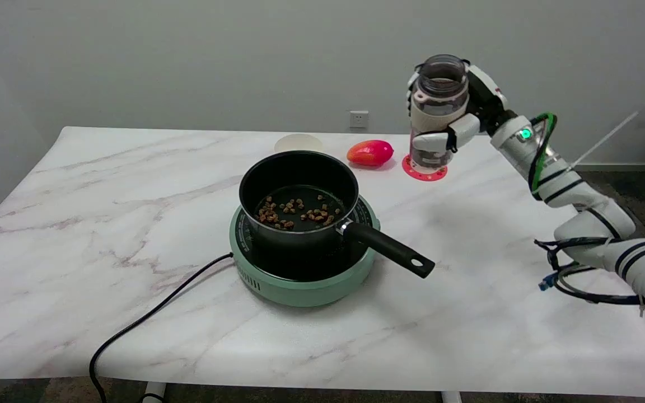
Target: Pour the contents of the bottle into the soup pot.
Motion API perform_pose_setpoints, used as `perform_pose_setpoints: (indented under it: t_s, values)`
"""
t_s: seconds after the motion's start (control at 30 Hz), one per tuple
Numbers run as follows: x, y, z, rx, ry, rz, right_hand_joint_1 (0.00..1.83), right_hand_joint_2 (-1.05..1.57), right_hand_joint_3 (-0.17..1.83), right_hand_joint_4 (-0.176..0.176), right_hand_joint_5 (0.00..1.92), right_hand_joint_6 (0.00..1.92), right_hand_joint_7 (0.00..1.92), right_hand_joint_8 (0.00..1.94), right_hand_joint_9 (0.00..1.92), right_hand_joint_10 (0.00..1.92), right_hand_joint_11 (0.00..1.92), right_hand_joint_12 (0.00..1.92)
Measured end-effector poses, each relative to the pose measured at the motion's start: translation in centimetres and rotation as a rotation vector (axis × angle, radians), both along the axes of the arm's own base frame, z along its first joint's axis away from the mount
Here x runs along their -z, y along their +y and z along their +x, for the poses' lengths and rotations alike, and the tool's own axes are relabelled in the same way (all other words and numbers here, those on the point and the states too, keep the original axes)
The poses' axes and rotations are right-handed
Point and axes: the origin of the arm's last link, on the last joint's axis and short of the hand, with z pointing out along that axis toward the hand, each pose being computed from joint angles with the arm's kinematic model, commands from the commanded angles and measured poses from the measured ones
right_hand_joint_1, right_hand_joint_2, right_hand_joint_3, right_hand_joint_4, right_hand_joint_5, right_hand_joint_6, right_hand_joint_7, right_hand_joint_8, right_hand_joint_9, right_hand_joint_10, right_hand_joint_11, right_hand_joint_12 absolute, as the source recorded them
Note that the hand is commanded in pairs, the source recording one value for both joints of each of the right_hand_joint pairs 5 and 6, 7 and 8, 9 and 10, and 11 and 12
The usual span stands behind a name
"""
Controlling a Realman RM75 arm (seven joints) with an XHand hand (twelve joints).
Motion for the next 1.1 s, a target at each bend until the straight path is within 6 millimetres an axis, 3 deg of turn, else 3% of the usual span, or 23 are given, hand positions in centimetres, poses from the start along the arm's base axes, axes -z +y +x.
perform_pose_setpoints:
  t_s: [0.4, 0.67, 1.1]
  values:
    - [4.9, -2.3, 5.4, -0.027, 0.291, 0.056, 1.59, 0.71, 0.71, 0.0, 1.92, 1.92, 1.92, 1.92, 1.38, 1.38, 1.17, 1.17]
    - [8.0, -2.7, 7.9, -0.058, 0.461, 0.054, 1.6, 0.67, 0.74, 0.0, 1.92, 1.92, 1.92, 1.92, 1.35, 1.35, 1.15, 1.15]
    - [11.8, -1.9, 9.0, -0.087, 0.721, -0.037, 1.61, 0.63, 0.79, 0.0, 1.92, 1.92, 1.92, 1.92, 1.35, 1.35, 1.15, 1.15]
